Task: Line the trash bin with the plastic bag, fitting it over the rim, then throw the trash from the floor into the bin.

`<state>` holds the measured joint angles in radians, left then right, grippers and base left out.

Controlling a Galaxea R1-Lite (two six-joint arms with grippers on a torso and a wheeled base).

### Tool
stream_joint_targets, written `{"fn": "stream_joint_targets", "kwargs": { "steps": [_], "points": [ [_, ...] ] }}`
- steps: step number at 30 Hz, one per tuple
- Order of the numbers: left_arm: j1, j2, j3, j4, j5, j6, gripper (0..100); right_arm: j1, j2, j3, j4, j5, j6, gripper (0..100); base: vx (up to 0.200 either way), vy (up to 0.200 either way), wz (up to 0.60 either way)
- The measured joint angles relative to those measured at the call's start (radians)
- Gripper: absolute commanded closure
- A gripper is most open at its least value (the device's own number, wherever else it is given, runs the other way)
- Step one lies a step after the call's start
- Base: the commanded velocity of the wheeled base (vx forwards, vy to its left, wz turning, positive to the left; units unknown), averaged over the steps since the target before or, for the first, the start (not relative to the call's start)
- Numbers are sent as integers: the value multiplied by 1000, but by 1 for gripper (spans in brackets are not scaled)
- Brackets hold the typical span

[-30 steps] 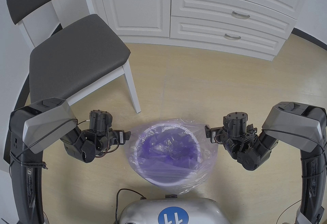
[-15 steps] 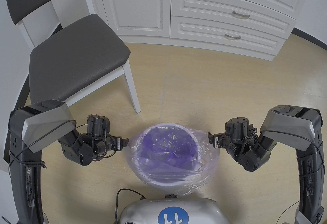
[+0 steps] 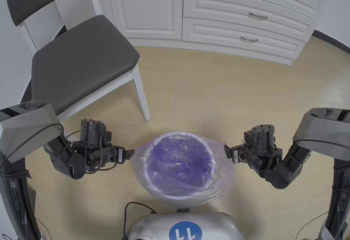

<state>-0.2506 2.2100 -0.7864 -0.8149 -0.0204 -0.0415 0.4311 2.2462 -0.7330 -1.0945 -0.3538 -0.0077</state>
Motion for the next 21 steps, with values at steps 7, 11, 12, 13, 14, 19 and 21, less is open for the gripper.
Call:
{"fn": "stream_joint_targets", "kwargs": {
  "steps": [7,11,12,13,14,19,21],
  "points": [
    [-49,-70,77,-9,-14,11,0,71,-46,94,-4,1,-45,0,0,0,0],
    [-95,-108,120,-10,-33,11,0,109,-46,127,2,1,-52,0,0,0,0],
    [-103,-113,126,-10,-33,11,0,116,-42,134,2,1,-55,0,0,0,0],
    [-112,-117,132,-10,-33,11,0,121,-38,140,3,1,-60,0,0,0,0],
    [-122,-119,137,-10,-33,11,0,124,-34,145,3,1,-65,0,0,0,0],
    [-170,-121,164,-11,-34,12,0,141,-10,172,-1,1,-93,0,0,0,0],
    [-179,-121,171,-11,-34,13,0,148,-5,190,-2,2,-107,0,0,0,0]
  ]
}}
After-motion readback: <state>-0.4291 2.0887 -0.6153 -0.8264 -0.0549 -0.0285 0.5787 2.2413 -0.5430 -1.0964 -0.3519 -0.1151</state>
